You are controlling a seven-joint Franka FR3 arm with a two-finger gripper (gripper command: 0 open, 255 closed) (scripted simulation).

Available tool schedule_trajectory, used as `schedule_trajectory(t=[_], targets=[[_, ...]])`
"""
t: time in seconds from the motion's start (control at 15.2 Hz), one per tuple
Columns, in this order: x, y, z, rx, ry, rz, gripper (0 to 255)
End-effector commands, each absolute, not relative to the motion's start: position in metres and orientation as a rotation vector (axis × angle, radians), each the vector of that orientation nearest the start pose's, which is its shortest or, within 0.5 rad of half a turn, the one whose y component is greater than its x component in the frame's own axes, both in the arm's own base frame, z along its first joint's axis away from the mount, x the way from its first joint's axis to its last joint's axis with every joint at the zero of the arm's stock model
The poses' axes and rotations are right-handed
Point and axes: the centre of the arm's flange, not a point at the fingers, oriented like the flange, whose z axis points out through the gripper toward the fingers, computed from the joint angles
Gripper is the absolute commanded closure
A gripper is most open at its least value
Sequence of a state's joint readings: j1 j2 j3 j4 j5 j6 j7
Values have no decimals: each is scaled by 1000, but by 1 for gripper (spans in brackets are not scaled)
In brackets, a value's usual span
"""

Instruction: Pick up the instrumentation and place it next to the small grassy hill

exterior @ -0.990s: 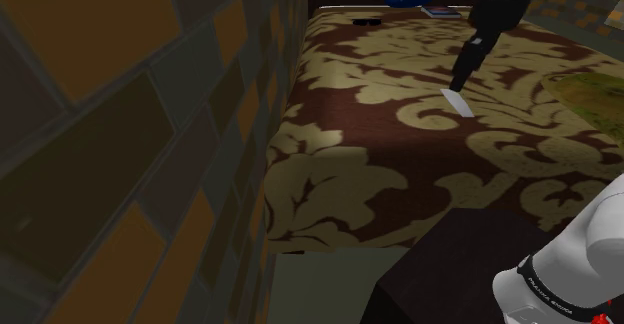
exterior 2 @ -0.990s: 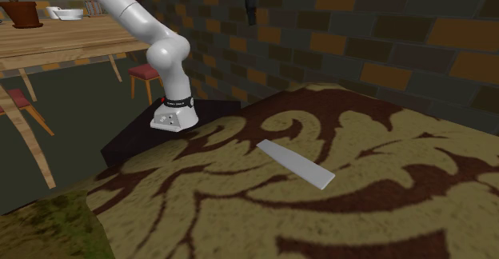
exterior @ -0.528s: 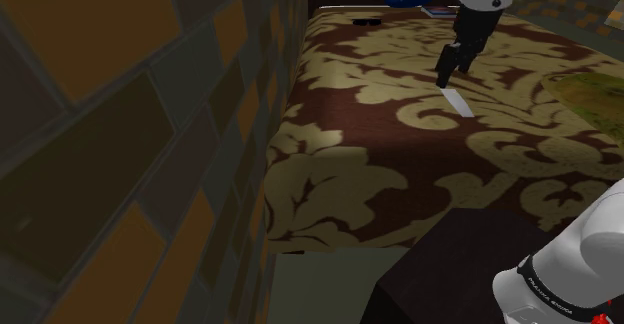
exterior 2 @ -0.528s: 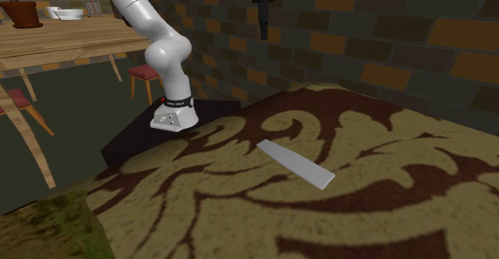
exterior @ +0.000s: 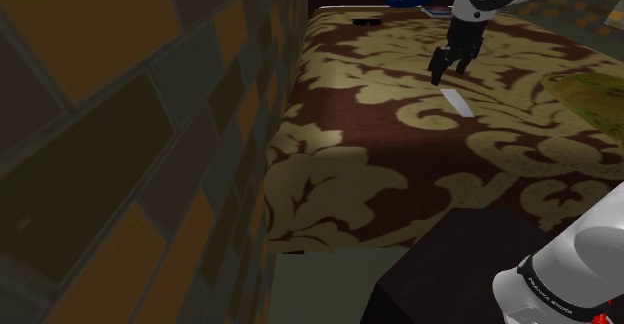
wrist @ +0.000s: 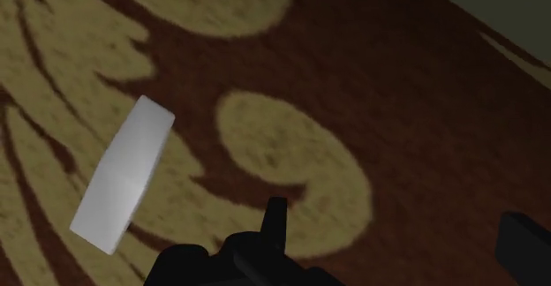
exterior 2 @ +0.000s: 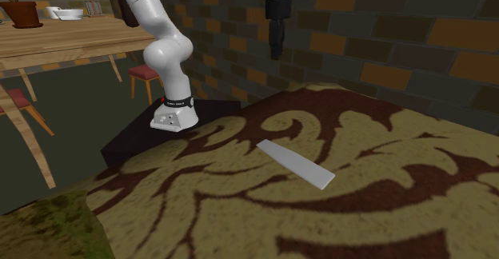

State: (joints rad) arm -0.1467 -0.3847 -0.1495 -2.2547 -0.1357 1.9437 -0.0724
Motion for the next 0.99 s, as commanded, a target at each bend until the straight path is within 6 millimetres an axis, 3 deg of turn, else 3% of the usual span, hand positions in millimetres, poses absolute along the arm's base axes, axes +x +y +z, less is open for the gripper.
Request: schedule_trajectory(t=[0.0,0.46,0.92], targets=[[432,-170,507,-3199,347,-86,0],[457,-252,464,-3136,593,-63,0],[469,-336,419,-3055,831,-40,0]])
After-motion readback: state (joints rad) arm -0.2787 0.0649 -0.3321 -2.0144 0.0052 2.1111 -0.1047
